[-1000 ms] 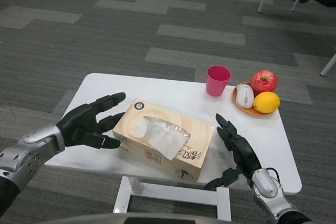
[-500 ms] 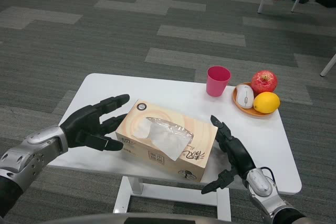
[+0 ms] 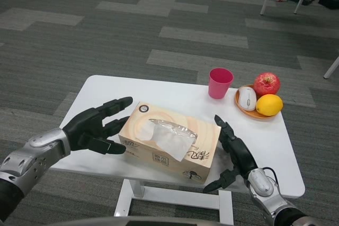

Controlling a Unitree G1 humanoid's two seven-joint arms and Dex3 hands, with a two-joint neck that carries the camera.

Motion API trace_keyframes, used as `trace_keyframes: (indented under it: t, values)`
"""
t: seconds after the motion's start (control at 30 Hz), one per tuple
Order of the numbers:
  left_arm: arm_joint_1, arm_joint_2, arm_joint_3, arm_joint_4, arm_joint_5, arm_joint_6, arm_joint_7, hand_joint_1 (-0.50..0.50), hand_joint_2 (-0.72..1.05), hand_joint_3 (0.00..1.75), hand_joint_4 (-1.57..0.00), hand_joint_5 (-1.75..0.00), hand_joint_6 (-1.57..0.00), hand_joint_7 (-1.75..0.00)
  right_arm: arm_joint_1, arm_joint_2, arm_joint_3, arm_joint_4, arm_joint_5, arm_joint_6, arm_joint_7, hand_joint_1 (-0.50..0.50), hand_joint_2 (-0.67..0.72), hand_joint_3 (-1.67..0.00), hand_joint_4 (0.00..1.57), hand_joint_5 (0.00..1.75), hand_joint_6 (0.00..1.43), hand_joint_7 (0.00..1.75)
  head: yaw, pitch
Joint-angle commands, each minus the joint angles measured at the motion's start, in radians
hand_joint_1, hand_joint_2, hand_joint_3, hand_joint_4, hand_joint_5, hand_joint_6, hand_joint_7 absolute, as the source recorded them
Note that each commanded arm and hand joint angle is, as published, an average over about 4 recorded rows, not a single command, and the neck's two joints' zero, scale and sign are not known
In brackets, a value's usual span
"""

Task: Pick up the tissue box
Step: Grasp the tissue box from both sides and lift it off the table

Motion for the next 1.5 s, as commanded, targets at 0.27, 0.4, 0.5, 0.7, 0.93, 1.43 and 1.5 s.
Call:
trace_keyframes:
  t: [0.27, 0.4, 0.5, 0.7, 0.93, 1.43, 1.5]
  values:
    - [-0.003, -0.025, -0.036, -0.029, 0.006, -0.005, -0.014, 0.50, 1.05, 0.35, 0.00, -0.21, 0.00, 0.00, -0.066, 0.020, 0.008, 0.006, -0.006, 0.003, -0.030, -0.38, 0.15, -0.16, 0.00, 0.00, 0.00, 0.00, 0.005, 0.007]
    - [-0.003, -0.026, -0.040, -0.030, 0.006, -0.011, -0.014, 0.50, 1.05, 0.35, 0.00, -0.21, 0.00, 0.00, -0.078, 0.020, 0.007, 0.006, -0.006, 0.003, -0.035, -0.38, 0.15, -0.16, 0.00, 0.00, 0.00, 0.00, 0.013, 0.008]
    - [-0.003, -0.028, -0.043, -0.029, 0.006, -0.015, -0.016, 0.50, 1.05, 0.35, 0.00, -0.21, 0.00, 0.00, -0.087, 0.020, 0.006, 0.006, -0.006, 0.003, -0.037, -0.38, 0.12, -0.16, 0.00, 0.00, 0.00, 0.00, 0.018, 0.011]
    - [-0.003, -0.038, -0.043, -0.024, 0.005, -0.044, -0.012, 0.50, 1.05, 0.35, 0.00, -0.18, 0.00, 0.00, -0.097, 0.018, 0.009, 0.007, -0.006, 0.003, -0.037, -0.38, 0.09, -0.16, 0.00, 0.00, 0.00, 0.00, 0.031, 0.012]
    - [-0.010, -0.060, -0.051, -0.010, 0.015, -0.109, 0.000, 0.50, 1.05, 0.26, 0.00, -0.15, 0.00, 0.00, -0.101, 0.018, 0.012, 0.004, -0.006, 0.003, -0.037, -0.38, 0.09, -0.16, 0.00, 0.00, 0.00, 0.00, 0.034, 0.013]
    - [-0.012, -0.074, -0.050, -0.019, 0.028, -0.127, 0.000, 0.50, 1.05, 0.26, 0.00, -0.15, 0.00, 0.00, -0.101, 0.017, 0.016, -0.011, -0.006, 0.001, -0.037, -0.38, 0.00, -0.16, 0.00, 0.00, 0.00, 0.00, 0.036, 0.016]
    - [-0.012, -0.074, -0.049, -0.026, 0.028, -0.127, 0.000, 0.50, 1.05, 0.26, 0.00, -0.15, 0.00, 0.00, -0.100, 0.017, 0.015, -0.022, -0.006, 0.000, -0.038, -0.39, -0.10, -0.16, 0.00, 0.00, 0.00, 0.00, 0.035, 0.016]
